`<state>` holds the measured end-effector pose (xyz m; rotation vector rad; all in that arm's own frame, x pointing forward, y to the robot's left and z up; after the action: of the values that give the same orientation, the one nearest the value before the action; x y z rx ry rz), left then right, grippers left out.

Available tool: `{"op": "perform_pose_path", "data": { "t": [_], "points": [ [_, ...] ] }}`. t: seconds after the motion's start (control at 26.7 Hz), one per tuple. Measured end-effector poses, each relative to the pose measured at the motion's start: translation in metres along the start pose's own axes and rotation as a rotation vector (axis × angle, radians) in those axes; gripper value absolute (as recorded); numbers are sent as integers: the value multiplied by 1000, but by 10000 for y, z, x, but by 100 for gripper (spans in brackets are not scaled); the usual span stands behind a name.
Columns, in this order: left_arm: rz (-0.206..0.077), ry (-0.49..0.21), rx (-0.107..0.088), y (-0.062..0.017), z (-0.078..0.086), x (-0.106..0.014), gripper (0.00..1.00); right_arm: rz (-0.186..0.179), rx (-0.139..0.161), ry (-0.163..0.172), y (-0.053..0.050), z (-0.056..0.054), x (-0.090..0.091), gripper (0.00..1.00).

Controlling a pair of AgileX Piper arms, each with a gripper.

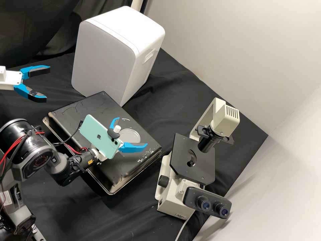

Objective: Place the petri dish on the microscope

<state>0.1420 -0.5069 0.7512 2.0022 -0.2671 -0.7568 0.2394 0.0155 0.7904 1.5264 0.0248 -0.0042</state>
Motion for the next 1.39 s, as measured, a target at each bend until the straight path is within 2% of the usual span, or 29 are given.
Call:
{"op": "perform_pose_path", "data": {
  "t": [0.19,0.37,0.52,0.82,1.09,1.39],
  "points": [
    [0,0,0,0,0,0,100,-21,-1,-31,-44,69,-15,100],
    [0,0,0,0,0,0,100,-63,-3,-70,-137,155,-42,100],
    [-4,0,-1,-6,0,3,100,-53,-3,-70,-139,177,-34,100],
    [-4,0,-1,-6,0,3,100,-53,20,-74,-143,191,-31,100],
    [-4,0,-1,-6,0,3,100,-66,18,-87,-179,240,35,100],
    [-4,0,-1,-6,0,3,100,-63,18,-73,-216,240,142,100]
  ]
}}
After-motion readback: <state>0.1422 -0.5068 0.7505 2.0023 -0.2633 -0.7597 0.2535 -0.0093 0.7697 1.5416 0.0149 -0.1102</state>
